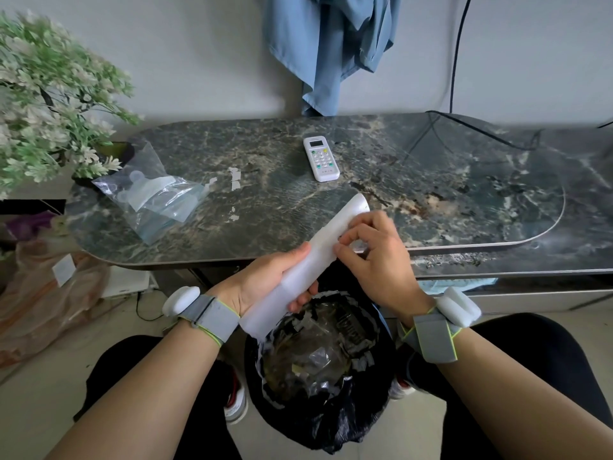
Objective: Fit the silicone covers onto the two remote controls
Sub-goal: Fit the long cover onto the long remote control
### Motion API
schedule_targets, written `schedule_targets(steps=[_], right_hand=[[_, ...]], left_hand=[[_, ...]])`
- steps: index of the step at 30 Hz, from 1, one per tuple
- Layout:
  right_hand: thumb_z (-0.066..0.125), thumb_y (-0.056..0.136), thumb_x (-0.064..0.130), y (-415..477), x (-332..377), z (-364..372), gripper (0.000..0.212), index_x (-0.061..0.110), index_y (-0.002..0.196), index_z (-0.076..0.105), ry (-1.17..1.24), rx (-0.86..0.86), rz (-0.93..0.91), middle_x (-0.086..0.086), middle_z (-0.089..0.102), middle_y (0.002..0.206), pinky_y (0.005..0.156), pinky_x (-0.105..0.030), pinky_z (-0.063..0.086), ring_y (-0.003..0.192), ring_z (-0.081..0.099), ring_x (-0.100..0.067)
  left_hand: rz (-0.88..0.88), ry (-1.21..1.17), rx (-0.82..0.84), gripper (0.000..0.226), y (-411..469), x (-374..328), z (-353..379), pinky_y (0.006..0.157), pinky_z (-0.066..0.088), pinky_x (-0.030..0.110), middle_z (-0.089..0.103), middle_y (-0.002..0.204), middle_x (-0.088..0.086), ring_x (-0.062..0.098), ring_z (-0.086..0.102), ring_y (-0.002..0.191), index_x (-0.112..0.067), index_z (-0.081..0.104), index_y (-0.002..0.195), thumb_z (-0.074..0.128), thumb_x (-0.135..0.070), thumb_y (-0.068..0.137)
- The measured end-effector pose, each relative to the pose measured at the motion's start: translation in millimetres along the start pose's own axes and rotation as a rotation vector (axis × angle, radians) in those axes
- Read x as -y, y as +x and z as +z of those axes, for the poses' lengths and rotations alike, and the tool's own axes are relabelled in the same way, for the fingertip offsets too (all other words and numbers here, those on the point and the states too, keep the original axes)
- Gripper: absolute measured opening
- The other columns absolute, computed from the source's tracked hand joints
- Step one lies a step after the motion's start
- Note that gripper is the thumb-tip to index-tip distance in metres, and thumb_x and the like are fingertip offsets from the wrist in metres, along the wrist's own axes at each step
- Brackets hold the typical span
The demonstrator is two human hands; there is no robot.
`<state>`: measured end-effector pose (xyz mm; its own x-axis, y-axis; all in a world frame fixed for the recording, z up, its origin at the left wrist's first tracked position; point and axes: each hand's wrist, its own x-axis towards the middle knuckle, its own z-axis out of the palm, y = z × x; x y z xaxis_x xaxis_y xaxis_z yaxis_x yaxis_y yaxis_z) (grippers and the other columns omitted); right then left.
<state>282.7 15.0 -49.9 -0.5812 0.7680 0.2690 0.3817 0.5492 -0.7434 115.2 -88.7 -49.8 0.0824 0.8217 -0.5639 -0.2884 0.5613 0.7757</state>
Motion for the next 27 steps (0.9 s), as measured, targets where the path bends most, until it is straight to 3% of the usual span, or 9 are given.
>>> schedule_targets(steps=[3,6,9,17,20,23,27], right_hand=[[0.07,0.084,0.022,-0.6,-1.3,-0.3,0.008,0.014,0.084,0.068,-0.076,-0.053,-0.034,-0.009,0.037,0.149,0.097,-0.027,0.03,0.137,0.031,-0.023],[0.067,0.086,0.021,-0.6,1.0,-0.7,0.006,0.016,0.085,0.066,-0.025,-0.015,0.028,-0.012,0.024,0.158,0.104,-0.03,0.026,0.146,0.02,-0.024],[0.067,0.086,0.02,1.5,1.4,-2.0,0.004,0.016,0.084,0.066,-0.011,-0.021,0.068,-0.01,0.03,0.156,0.102,-0.031,0.029,0.144,0.027,-0.025],[0.061,0.085,0.018,5.0,0.7,-0.4,0.011,0.009,0.082,0.063,-0.016,-0.086,-0.036,-0.008,0.051,0.142,0.091,-0.042,0.048,0.127,0.051,-0.026],[0.062,0.085,0.018,5.1,0.3,0.5,0.011,0.008,0.082,0.063,0.01,-0.097,-0.038,-0.007,0.051,0.142,0.089,-0.036,0.047,0.124,0.052,-0.02],[0.063,0.086,0.019,0.5,2.0,6.2,0.013,0.007,0.082,0.064,-0.018,-0.118,-0.042,-0.011,0.047,0.14,0.093,-0.026,0.037,0.127,0.046,-0.021],[0.062,0.087,0.017,-2.5,3.7,14.4,0.013,0.005,0.083,0.061,-0.074,-0.197,-0.123,-0.011,0.056,0.113,0.084,-0.027,0.039,0.105,0.052,-0.021]], left_hand=[[0.001,-0.035,0.022,0.06,0.1,-2.5,0.0,0.042,0.042,0.023,0.059,0.074,0.013,0.019,0.052,0.053,0.001,0.057,0.105,0.051,-0.055,0.082],[0.004,-0.061,0.047,0.055,-0.8,-5.2,1.7,0.041,0.039,0.022,0.058,0.072,0.012,0.018,0.05,0.051,0.0,0.055,0.103,0.049,-0.051,0.085],[0.004,-0.067,0.079,0.054,-2.7,-4.6,-0.7,0.04,0.04,0.022,0.057,0.074,0.013,0.017,0.052,0.052,0.0,0.054,0.106,0.049,-0.051,0.087],[-0.015,-0.102,0.14,0.053,-10.3,-4.2,-3.0,0.042,0.045,0.025,0.057,0.078,0.013,0.019,0.053,0.056,-0.003,0.056,0.112,0.056,-0.048,0.084],[-0.02,-0.139,0.155,0.052,-11.2,-3.8,-1.9,0.042,0.045,0.025,0.055,0.077,0.012,0.019,0.052,0.056,-0.003,0.055,0.113,0.058,-0.046,0.084],[0.015,-0.128,0.096,0.055,-6.7,-2.7,0.7,0.039,0.04,0.021,0.053,0.072,0.009,0.016,0.048,0.052,-0.002,0.054,0.113,0.06,-0.047,0.082],[0.059,-0.159,0.055,0.054,-1.4,-4.5,1.3,0.036,0.034,0.019,0.052,0.069,0.008,0.014,0.045,0.049,-0.001,0.051,0.11,0.058,-0.047,0.082]])
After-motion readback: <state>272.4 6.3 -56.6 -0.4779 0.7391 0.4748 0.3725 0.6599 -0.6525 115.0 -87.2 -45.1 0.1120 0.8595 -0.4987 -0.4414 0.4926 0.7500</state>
